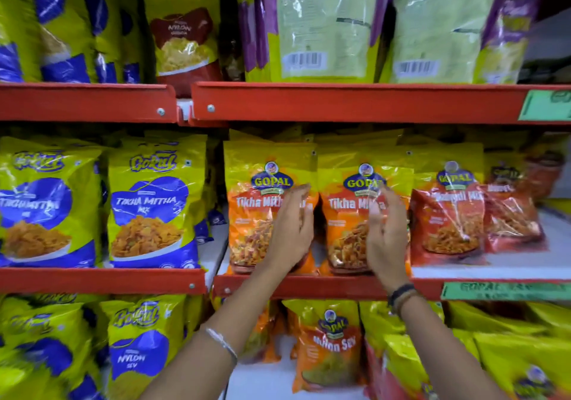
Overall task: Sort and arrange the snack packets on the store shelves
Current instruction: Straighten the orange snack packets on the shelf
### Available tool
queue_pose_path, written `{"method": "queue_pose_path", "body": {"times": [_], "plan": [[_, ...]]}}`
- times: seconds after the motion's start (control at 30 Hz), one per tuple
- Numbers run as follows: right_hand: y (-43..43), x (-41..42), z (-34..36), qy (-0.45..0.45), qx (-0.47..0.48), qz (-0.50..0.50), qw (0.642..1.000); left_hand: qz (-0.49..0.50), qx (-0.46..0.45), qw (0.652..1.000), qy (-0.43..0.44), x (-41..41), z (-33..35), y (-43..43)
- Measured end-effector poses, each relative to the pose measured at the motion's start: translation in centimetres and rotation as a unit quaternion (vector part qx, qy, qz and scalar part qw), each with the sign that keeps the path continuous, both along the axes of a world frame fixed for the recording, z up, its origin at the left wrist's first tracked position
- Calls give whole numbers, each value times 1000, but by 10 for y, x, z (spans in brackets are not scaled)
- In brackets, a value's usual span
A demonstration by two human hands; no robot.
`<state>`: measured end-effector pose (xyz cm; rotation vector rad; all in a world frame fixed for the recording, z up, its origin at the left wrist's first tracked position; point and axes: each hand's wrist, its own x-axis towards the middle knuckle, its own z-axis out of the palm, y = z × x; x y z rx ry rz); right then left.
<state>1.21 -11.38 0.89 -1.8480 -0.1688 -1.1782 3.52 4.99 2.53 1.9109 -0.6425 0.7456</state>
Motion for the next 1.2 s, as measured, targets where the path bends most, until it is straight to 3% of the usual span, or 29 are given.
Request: {"method": "queue_pose_path", "body": {"times": [0.13, 0.3, 0.4, 0.5, 0.73, 1.07, 1.2], "plan": [[-58, 24, 28, 52, 94, -55, 993, 33, -84, 984, 155, 29, 32, -42], [-93, 56, 38, 121, 115, -30, 985, 136, -113, 959, 221, 68, 54, -62], [-89, 61, 36, 108, 62, -65, 990, 166, -115, 960, 196, 73, 52, -71], [-88, 63, 34, 90, 15, -109, 990, 186, -115, 970, 110, 68, 41, -75], [-105, 71, 31, 94, -65, -153, 982, 218, -30, 975, 9, 68, 40, -73], [-104, 77, 31, 86, -69, -129, 985, 210, 31, 977, 25, 76, 42, -67], [-108, 73, 31, 91, -1, -114, 989, 217, 45, 973, 55, 76, 48, -56]]}}
